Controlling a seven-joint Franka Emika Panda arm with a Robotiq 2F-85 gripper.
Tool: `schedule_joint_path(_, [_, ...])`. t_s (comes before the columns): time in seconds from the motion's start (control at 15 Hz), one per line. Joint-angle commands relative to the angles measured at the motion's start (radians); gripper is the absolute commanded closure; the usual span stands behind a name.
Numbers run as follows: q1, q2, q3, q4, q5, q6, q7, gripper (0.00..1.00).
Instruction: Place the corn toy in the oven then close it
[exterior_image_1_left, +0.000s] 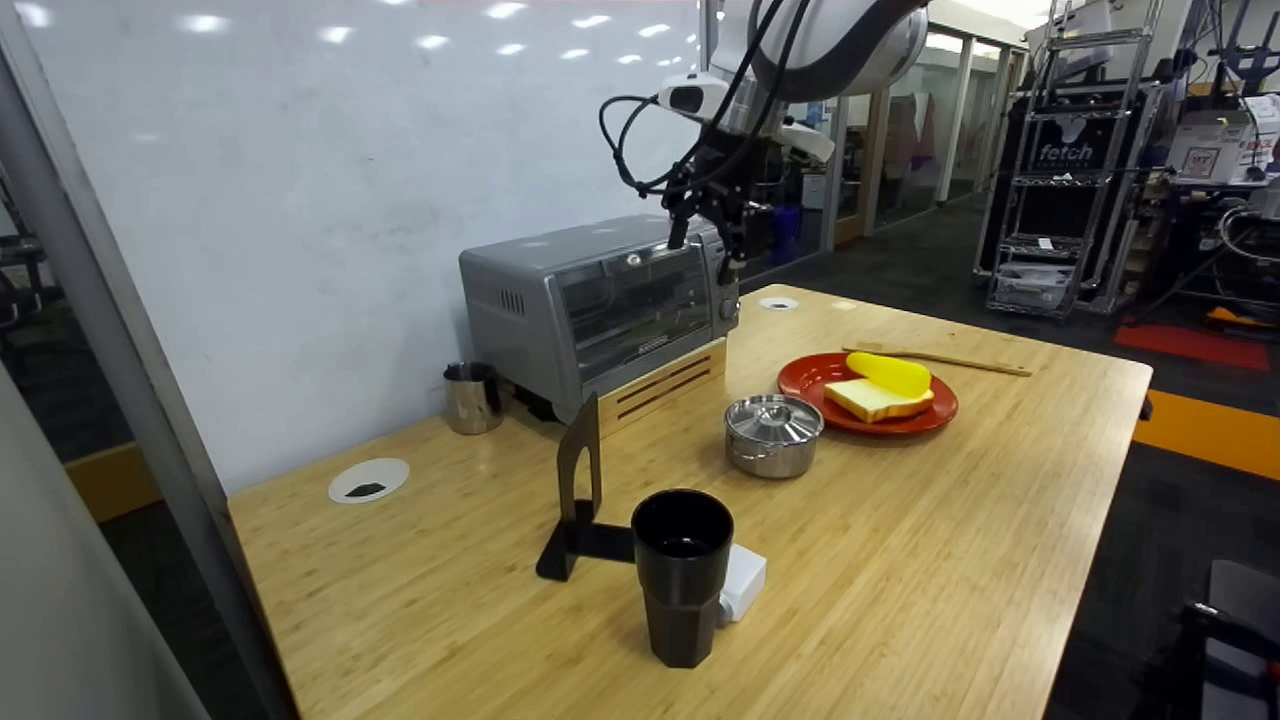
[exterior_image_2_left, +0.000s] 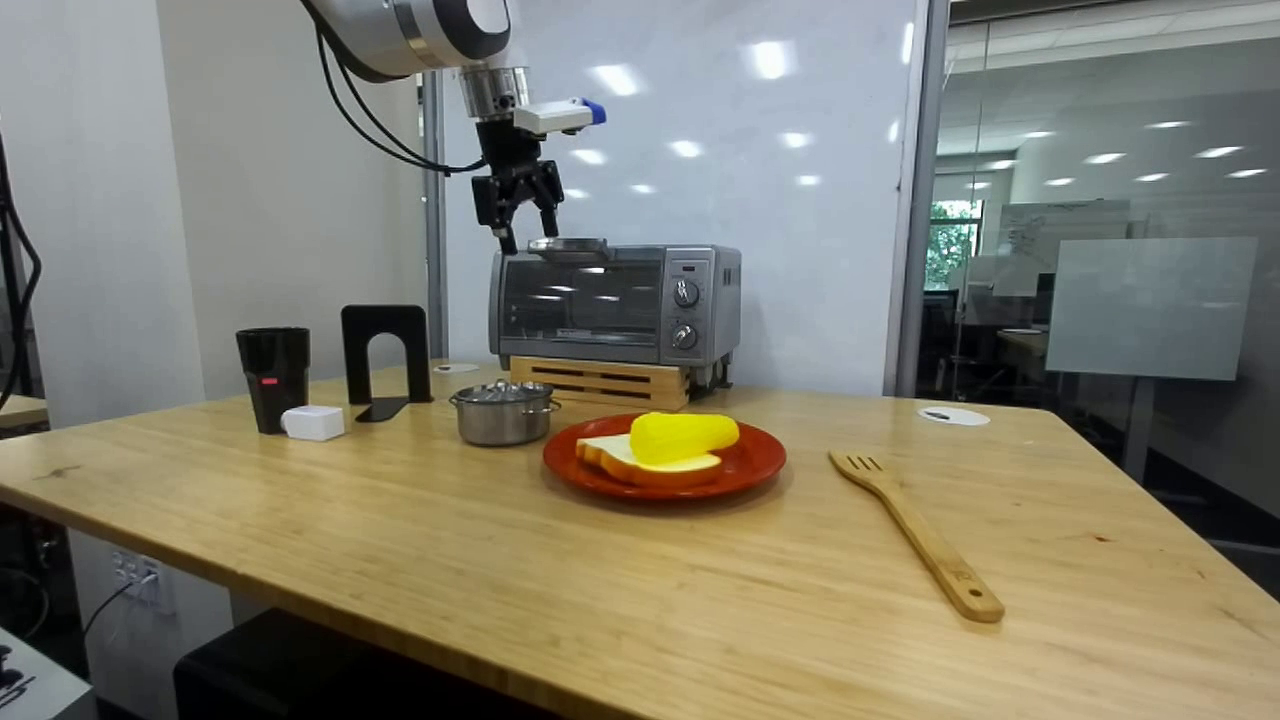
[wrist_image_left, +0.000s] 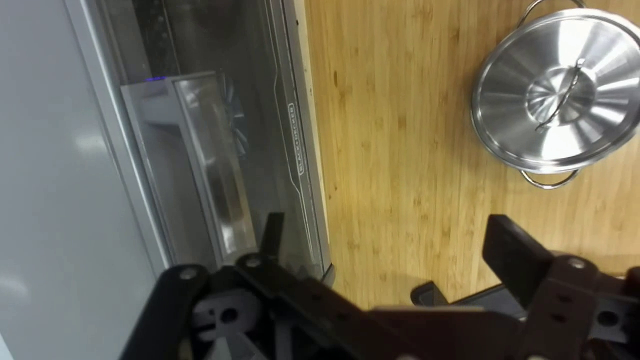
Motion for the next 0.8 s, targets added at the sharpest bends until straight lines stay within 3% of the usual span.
schedule_joint_path(0.0, [-0.013, -0.03, -0.001, -0.028, 0.045, -0.004, -0.034, 0.0])
schedule_joint_path(0.27, [-0.005, 0.02, -0.026, 0.026, 0.003, 0.086, -0.014, 0.0])
schedule_joint_path(0.73, [-0.007, 0.162, -0.048, 0.167, -0.028, 0.07, -0.019, 0.0])
